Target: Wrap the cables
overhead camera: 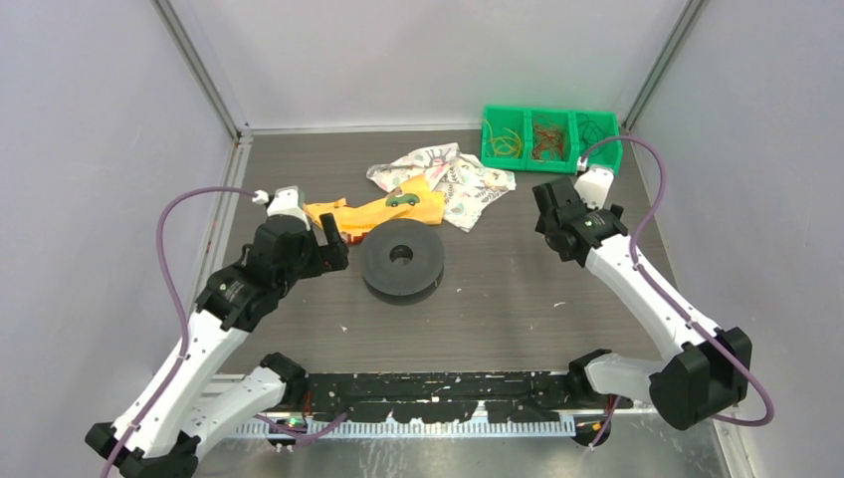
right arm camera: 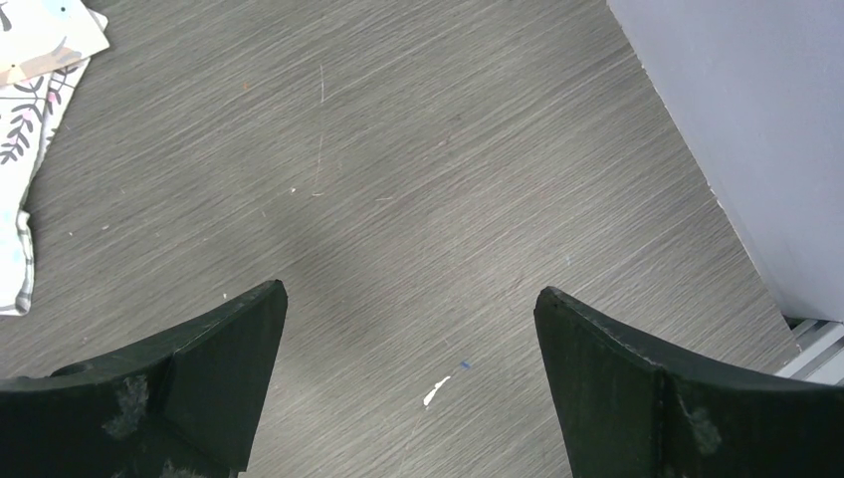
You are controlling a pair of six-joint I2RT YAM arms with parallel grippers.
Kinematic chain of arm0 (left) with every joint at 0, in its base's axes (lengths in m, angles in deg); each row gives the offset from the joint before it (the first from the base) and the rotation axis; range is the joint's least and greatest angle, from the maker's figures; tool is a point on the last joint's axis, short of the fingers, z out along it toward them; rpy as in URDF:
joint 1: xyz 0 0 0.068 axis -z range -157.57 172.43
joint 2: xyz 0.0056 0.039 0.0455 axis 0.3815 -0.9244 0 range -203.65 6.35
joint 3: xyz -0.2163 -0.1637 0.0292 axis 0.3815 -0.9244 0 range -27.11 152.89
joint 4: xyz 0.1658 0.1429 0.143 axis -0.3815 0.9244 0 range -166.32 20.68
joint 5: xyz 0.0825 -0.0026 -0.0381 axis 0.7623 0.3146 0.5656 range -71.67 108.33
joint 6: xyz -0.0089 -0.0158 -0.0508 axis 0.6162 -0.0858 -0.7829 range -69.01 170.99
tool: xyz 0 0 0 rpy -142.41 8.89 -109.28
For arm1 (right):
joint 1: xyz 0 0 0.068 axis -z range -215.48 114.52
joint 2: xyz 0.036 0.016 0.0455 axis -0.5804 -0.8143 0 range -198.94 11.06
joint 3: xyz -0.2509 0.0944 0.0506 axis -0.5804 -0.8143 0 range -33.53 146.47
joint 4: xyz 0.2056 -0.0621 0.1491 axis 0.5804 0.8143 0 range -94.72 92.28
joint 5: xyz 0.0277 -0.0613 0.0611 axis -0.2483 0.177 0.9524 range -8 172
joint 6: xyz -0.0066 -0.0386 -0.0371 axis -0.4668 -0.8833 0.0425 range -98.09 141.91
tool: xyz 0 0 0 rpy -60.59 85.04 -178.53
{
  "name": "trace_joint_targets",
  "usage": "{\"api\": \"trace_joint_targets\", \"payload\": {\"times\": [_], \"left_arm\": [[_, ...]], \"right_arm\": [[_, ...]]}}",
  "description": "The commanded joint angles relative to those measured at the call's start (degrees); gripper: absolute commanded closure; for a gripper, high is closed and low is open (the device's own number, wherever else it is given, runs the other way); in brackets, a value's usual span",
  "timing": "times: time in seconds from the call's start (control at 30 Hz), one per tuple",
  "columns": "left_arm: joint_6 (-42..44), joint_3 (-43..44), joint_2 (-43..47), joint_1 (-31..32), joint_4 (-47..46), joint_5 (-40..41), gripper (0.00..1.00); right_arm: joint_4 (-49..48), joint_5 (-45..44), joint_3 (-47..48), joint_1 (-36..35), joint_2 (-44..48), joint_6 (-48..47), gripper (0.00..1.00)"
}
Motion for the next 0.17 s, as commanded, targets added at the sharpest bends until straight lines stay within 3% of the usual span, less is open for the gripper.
{"api": "trace_joint_targets", "payload": {"times": [0.0, 0.13], "left_arm": [[1.0, 2.1, -1.2, 0.1, -0.4, 1.4, 0.07], [1.0, 1.8, -1.2, 0.1, -1.1, 1.4, 0.07]], "right_arm": [[-0.9, -1.8, 2.2, -0.1, 1.7, 2.0, 0.0], [-1.1, -1.9, 2.3, -0.1, 1.9, 2.4, 0.01]]}}
